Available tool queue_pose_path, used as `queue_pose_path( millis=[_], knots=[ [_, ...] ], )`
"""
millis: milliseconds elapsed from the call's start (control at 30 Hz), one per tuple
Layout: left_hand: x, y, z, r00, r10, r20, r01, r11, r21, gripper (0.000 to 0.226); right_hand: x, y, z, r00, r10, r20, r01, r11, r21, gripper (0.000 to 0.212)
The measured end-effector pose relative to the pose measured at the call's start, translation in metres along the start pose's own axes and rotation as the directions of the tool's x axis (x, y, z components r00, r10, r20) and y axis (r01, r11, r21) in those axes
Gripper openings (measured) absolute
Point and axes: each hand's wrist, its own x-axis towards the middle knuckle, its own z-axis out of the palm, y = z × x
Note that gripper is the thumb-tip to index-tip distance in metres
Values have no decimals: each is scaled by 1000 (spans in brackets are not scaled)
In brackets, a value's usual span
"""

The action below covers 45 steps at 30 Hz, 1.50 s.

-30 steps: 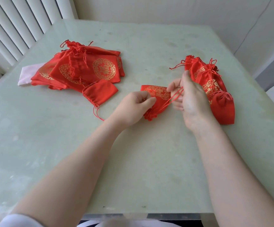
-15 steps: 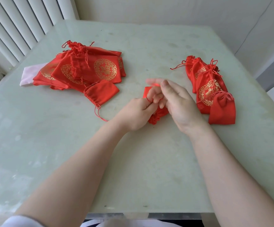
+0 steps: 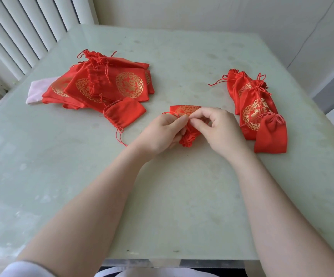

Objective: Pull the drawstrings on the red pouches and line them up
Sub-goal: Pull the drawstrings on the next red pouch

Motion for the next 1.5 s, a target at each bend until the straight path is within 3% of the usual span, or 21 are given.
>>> queue_pose_path(
  millis=[100,200,400,467,567,667,767,867,1000,1133,1233,1333,1500],
  knots=[
    [0,1,-1,1000,-17,-21,18,999,30,45,1,-1,-4,995,-37,-95,34,999,-32,18],
    [1,0,-2,1000,-18,-16,18,1000,-15,43,0,-5,-6,995,-25,-91,28,999,24,20],
    [3,-2,-6,1000,-26,-5,26,996,-84,38,-5,-16,-4,982,74,176,-129,935,329,19],
    [3,-4,-6,1000,-9,-10,8,998,-67,37,-7,-19,-2,961,94,261,-186,916,354,20],
    [3,-5,-6,997,1,-71,-7,996,-92,32,-7,-18,-1,947,160,278,-260,889,376,22],
    [2,-5,-7,997,22,-77,-31,993,-116,28,-4,-11,-2,978,166,130,-198,934,298,20],
    [0,-3,-6,996,45,-79,-52,995,-85,28,1,-3,-8,998,29,-57,-26,998,59,19],
    [0,-6,-3,992,84,-96,-88,995,-40,22,1,0,-8,998,-59,7,58,998,14,18],
    [1,-10,-4,980,149,-134,-156,987,-44,17,1,3,-2,997,-59,38,61,997,-38,17],
    [4,-12,-7,964,231,-133,-209,965,157,15,2,5,-3,998,-39,51,42,997,-61,9],
    [6,-17,-8,921,380,-89,-303,840,451,21,2,7,-8,996,-15,88,24,994,-104,15],
    [6,-15,-9,887,452,-97,-349,792,501,8,1,6,-10,993,20,115,-9,995,-102,14],
    [4,-12,-13,887,455,-84,-349,777,524,6,0,1,-6,983,47,180,-40,998,-41,13]
  ],
)
